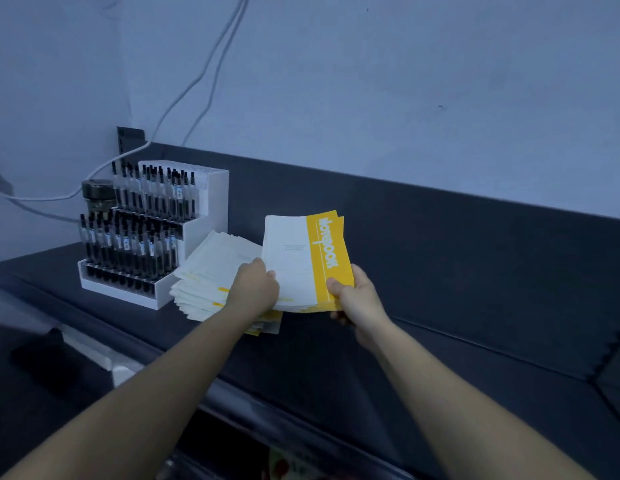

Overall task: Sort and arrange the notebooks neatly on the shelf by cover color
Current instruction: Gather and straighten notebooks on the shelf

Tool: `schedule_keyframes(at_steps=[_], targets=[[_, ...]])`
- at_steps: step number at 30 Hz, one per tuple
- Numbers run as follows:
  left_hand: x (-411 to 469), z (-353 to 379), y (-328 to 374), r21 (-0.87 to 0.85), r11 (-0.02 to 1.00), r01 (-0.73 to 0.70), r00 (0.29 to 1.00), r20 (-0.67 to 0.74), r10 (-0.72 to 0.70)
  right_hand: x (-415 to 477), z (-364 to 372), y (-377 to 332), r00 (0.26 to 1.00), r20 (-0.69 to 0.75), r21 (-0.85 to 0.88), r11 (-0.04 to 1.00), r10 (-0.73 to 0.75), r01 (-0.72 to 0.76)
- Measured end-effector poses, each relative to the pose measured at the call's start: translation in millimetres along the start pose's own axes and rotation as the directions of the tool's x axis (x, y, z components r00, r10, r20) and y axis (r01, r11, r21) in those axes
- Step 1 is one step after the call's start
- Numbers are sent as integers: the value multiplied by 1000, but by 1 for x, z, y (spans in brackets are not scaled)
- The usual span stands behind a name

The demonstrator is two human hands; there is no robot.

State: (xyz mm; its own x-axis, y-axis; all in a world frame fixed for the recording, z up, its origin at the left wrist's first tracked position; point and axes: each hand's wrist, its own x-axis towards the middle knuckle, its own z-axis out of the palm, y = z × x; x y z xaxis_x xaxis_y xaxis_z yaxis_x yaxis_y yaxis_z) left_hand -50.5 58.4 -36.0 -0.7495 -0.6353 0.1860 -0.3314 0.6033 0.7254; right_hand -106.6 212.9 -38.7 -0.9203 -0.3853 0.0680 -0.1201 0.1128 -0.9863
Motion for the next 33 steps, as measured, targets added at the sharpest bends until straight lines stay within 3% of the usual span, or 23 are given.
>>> schedule_keyframes(at_steps=[8, 18, 25, 33], targets=[[-86, 66, 57, -99, 993, -66, 998, -1, 66, -55, -99, 30, 999, -30, -99, 995, -16, 13], [-164, 131, 114, -169, 983, -73, 987, 130, 95, -118, -205, 51, 990, -133, -195, 981, -46, 20], [-202, 163, 148, -149, 971, -184, 951, 221, 214, -163, -259, 62, 961, -277, -218, 974, -3, -59], [-259, 197, 186, -163, 944, -287, 864, 382, 329, -226, -324, 69, 909, -416, -271, 949, 35, -161]])
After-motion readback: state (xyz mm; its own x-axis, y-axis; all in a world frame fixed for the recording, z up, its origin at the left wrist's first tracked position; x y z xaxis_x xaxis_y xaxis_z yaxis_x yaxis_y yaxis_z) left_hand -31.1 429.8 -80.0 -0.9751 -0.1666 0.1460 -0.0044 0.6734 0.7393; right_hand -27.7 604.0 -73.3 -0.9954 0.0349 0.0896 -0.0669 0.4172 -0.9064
